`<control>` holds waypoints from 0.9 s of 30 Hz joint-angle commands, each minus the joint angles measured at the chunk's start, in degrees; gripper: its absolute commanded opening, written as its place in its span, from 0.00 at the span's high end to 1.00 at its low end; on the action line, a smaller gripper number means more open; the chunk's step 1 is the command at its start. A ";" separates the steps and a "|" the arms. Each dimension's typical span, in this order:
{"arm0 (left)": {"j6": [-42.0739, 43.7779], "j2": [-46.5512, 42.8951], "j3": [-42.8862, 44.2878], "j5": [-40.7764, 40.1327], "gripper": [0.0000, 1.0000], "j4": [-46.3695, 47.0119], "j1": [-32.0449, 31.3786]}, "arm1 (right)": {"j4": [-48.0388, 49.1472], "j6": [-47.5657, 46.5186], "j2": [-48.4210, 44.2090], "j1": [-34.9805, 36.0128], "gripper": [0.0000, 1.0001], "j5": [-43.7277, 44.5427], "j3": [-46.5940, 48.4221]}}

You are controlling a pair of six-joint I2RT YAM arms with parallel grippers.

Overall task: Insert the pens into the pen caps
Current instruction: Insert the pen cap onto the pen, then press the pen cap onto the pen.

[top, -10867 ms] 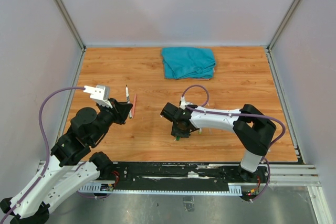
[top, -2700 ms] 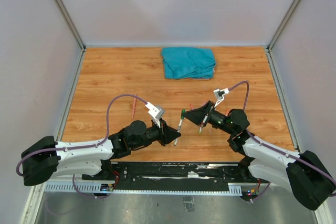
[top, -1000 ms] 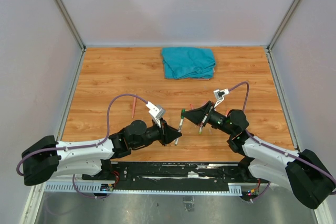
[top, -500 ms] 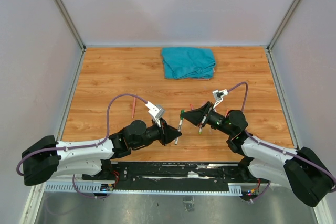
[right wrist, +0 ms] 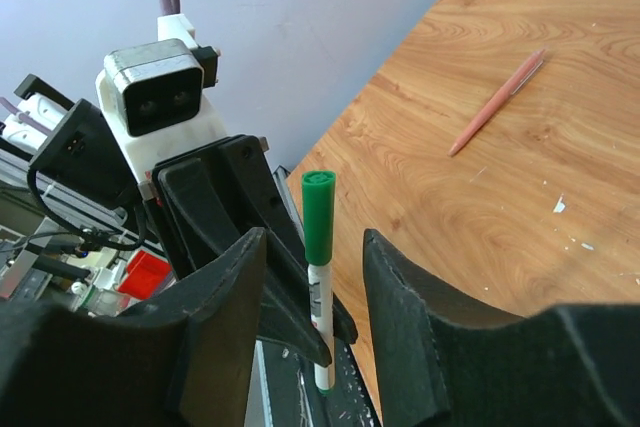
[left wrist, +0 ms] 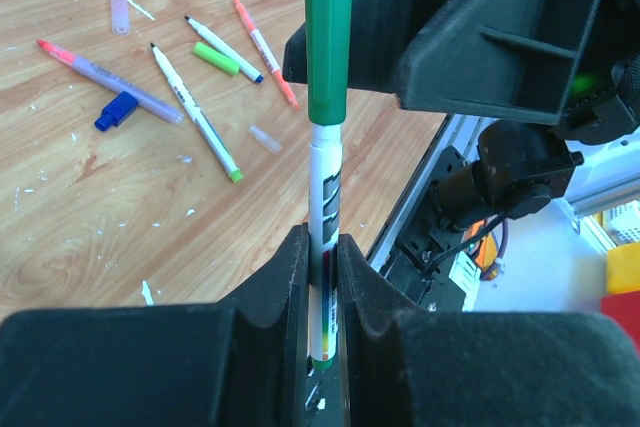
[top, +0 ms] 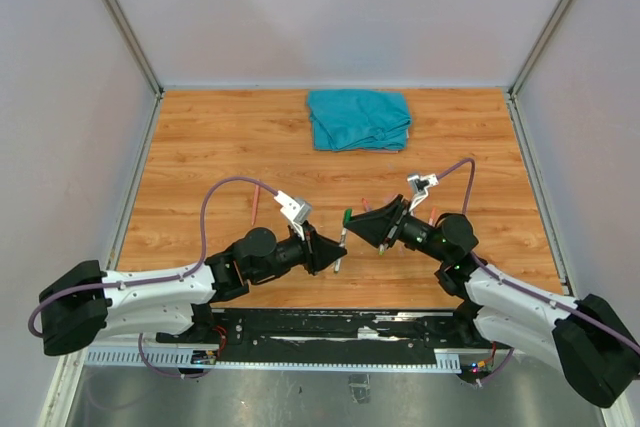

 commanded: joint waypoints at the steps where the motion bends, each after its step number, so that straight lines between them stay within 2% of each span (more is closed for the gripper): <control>1: 0.43 -1.50 1.26 -1.20 0.99 1.57 -0.52 | -6.35 -4.96 -4.73 0.63 0.50 1.25 0.86; 4: 0.59 -1.82 1.32 -1.21 1.00 1.03 -0.47 | -13.84 -7.82 -8.57 0.70 0.33 3.21 2.20; 7: 0.78 -2.36 1.24 -1.42 1.00 0.45 -0.52 | -23.17 -11.50 -12.30 0.66 0.27 5.82 4.95; 15: 1.35 -3.19 1.06 -1.89 1.00 -1.11 -0.51 | -39.56 -18.22 -16.14 0.63 0.25 12.96 13.14; 21: 1.37 -3.61 0.82 -1.70 1.00 -1.13 -0.48 | -42.06 -18.75 -13.31 0.69 0.25 12.99 18.09; 27: 1.62 -3.77 0.54 -1.23 0.99 -0.73 -0.45 | -42.32 -17.48 -8.56 0.62 0.25 7.37 22.06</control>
